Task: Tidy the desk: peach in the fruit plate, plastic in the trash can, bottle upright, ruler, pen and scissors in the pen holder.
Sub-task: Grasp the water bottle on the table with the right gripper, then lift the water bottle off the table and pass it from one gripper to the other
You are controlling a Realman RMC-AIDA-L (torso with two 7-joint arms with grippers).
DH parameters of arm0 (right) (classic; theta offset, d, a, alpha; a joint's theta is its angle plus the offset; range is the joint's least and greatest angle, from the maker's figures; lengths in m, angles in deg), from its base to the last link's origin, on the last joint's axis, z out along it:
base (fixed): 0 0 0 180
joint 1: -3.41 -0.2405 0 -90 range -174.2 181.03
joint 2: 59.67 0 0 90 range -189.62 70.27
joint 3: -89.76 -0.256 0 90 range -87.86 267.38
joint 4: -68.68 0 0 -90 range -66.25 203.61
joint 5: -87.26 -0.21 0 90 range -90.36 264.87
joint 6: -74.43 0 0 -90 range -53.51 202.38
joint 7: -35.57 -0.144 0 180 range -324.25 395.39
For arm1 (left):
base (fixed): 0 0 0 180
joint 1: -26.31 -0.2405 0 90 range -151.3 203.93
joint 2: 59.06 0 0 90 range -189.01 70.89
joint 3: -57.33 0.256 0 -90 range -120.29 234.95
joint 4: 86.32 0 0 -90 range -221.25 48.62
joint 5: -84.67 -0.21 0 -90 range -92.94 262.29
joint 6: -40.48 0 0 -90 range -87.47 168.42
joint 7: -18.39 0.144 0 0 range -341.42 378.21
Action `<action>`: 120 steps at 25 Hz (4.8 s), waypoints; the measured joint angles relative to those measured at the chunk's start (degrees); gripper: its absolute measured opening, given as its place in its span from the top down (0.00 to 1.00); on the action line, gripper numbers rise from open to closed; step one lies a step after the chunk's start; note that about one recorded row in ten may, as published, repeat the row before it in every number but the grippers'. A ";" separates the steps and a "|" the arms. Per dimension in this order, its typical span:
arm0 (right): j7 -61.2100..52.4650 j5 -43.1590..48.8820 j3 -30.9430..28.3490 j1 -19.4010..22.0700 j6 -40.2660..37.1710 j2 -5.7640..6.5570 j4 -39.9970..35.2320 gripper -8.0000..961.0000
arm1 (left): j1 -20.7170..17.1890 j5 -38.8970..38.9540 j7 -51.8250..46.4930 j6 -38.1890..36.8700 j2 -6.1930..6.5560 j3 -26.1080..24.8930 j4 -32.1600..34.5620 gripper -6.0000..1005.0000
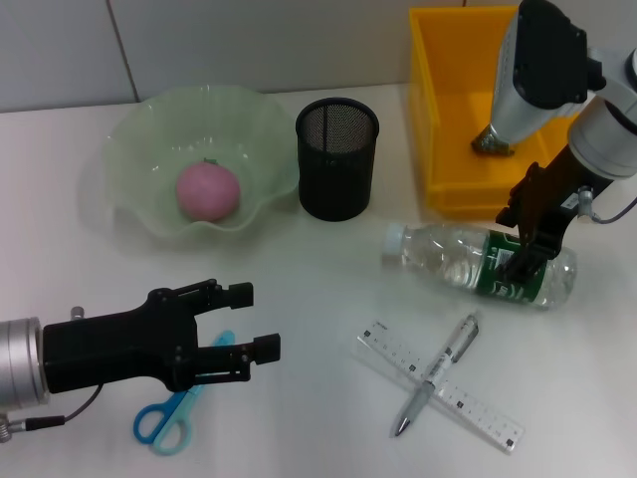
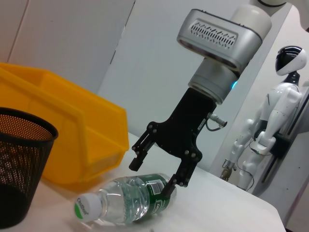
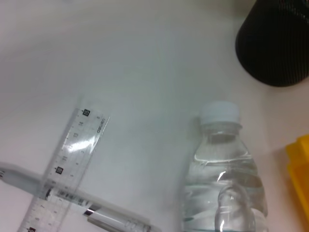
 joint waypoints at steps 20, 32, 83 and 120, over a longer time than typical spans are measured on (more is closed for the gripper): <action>0.53 1.80 1.15 0.24 3.95 -1.21 2.17 0.18 | 0.40 -0.33 0.03 -1.01 0.22 0.07 0.13 0.13; 1.49 1.88 1.62 0.06 7.86 -1.21 6.60 0.17 | 0.31 -0.04 -0.01 -1.42 0.30 0.00 0.17 0.13; 3.85 0.34 2.35 3.14 11.14 -2.13 5.90 0.18 | 0.03 0.13 -1.04 -1.92 0.27 -0.10 0.17 0.13; 12.57 -23.19 -10.86 10.42 -2.90 -1.00 -8.97 0.20 | 0.10 0.19 -0.99 -1.88 -0.60 -4.84 0.05 0.13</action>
